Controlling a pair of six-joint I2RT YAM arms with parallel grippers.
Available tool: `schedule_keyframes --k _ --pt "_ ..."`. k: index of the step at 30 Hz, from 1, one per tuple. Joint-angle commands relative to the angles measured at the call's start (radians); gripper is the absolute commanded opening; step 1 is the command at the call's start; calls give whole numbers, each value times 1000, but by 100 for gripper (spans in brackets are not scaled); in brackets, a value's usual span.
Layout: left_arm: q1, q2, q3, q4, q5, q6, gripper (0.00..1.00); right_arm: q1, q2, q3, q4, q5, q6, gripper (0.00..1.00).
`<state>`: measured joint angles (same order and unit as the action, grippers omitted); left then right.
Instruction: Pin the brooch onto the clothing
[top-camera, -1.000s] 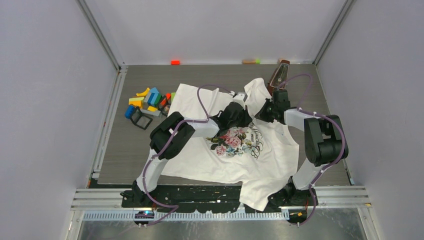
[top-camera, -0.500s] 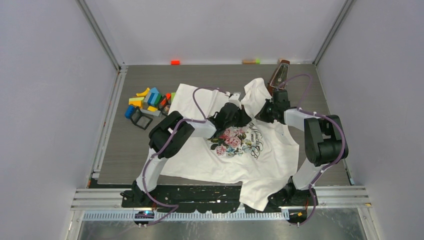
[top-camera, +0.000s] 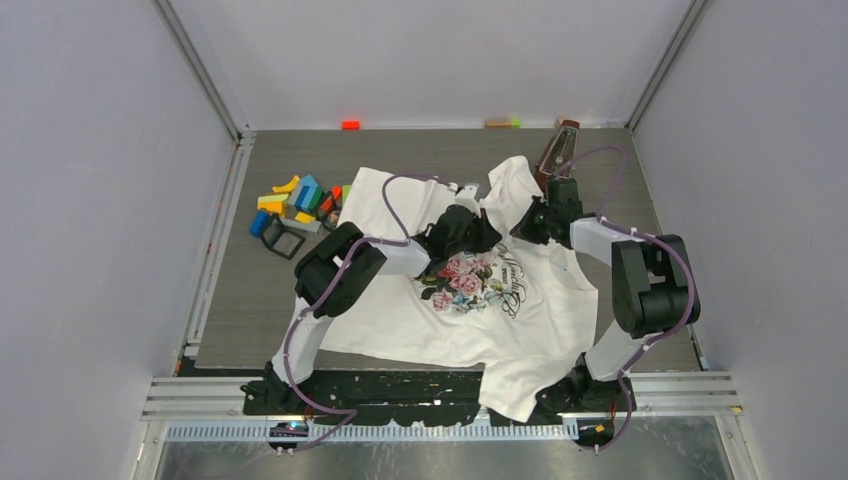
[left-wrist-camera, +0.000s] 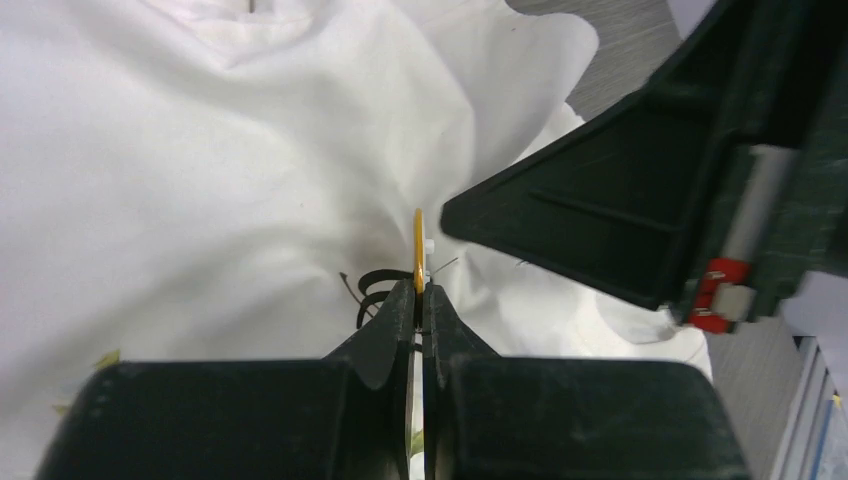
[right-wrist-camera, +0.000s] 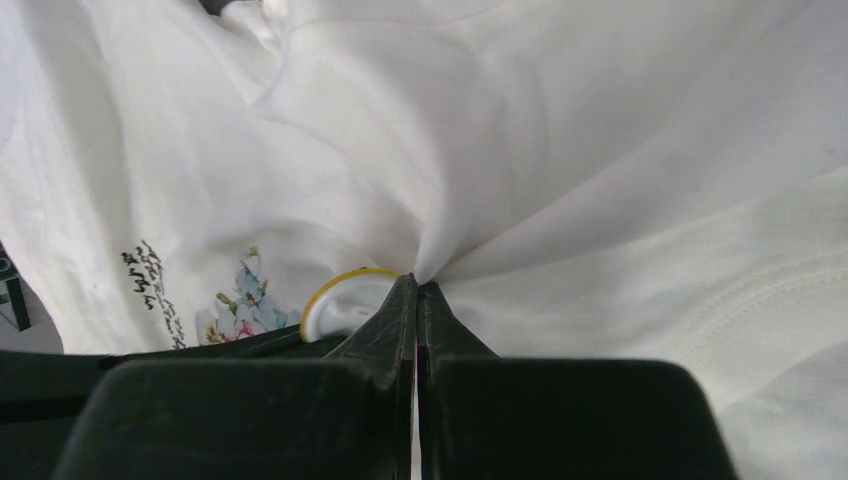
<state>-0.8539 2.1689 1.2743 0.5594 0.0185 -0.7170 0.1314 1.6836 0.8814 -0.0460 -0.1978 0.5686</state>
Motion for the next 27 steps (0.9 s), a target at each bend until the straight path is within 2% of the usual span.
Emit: schedule_keyframes --k 1,17,27 --pt "6 -43 28 -37 -55 70 0 2 -108 12 7 -18 13 1" --pt "-24 -13 102 -134 -56 145 0 2 -109 25 -5 -50 21 0" --pt "-30 -19 97 -109 -35 163 0 2 -83 30 -8 -31 13 1"
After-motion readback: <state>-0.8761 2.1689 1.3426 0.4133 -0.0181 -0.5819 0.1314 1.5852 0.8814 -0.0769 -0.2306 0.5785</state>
